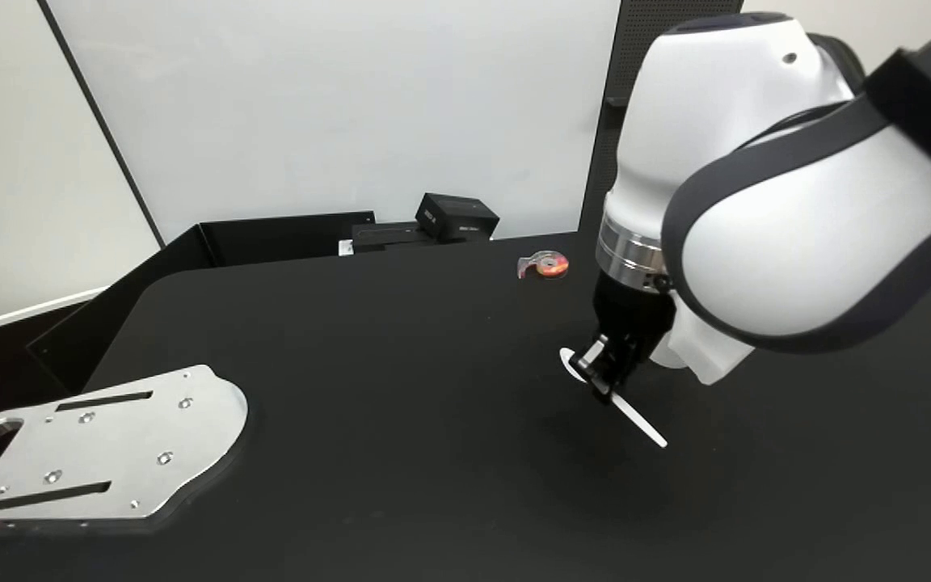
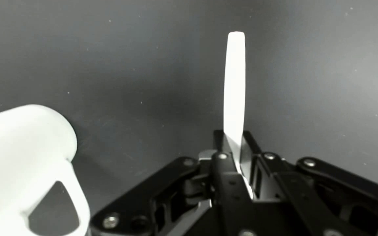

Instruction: Pick up the white spoon from the table and put it in the mug cup

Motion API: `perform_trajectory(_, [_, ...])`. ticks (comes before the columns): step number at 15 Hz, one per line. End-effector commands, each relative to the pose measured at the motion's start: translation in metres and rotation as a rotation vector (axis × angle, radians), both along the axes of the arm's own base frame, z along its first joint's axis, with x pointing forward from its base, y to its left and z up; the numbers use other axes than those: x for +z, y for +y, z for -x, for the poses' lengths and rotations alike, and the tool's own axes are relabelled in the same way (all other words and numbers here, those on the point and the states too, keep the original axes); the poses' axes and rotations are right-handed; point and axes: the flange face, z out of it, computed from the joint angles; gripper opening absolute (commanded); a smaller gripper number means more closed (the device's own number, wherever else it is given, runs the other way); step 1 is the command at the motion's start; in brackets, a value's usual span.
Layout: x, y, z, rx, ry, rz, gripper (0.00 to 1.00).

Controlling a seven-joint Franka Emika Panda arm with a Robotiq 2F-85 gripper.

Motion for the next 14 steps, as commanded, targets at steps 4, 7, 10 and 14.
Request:
perform_trajectory(4, [0.057,0.009,-0.022,-0.115,-0.137,0.065,0.03])
perform_trajectory(7, [0.074,-0.008,-0.033,-0.182,-0.220,0.108,0.03])
perform_trajectory(10, [0.090,-0.023,-0.043,-0.250,-0.316,0.170,0.03])
perform_trajectory(14, [0.113,-0.036,-0.047,-0.343,-0.455,0.216,0.03])
